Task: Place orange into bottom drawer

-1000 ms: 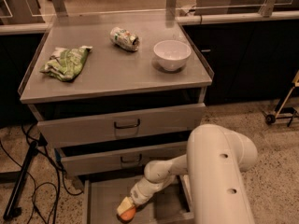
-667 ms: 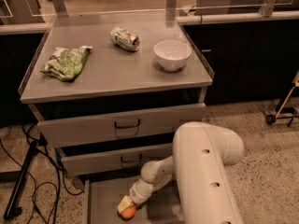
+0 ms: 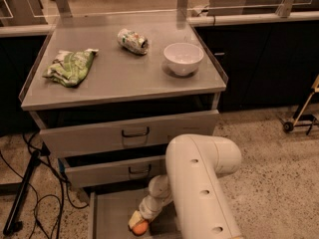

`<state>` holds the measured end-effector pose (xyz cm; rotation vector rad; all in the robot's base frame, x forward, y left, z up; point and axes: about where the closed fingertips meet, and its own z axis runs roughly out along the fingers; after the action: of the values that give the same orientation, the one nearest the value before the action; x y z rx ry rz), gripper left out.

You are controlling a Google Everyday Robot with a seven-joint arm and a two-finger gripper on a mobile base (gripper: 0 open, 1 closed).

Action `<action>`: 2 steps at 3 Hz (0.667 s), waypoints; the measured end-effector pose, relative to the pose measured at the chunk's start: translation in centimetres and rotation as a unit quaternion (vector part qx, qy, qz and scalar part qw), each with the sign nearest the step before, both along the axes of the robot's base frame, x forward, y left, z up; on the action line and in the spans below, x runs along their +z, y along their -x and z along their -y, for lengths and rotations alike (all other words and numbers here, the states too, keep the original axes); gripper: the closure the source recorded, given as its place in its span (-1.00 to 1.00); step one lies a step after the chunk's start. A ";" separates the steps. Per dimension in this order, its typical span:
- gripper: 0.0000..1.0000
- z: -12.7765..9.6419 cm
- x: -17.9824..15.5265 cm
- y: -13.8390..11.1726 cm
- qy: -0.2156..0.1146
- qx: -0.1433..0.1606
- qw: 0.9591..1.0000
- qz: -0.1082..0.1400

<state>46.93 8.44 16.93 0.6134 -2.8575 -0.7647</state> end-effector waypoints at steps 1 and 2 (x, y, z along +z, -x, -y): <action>1.00 0.1 -0.3 -0.2 0.000 -0.005 1.000 -0.002; 1.00 0.4 -1.2 -1.1 -0.003 -0.025 1.000 -0.007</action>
Offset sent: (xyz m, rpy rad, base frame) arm 0.0262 -0.0087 -0.0212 0.0116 0.0192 -0.1010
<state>48.04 8.07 15.70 0.5379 -2.8690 -0.7812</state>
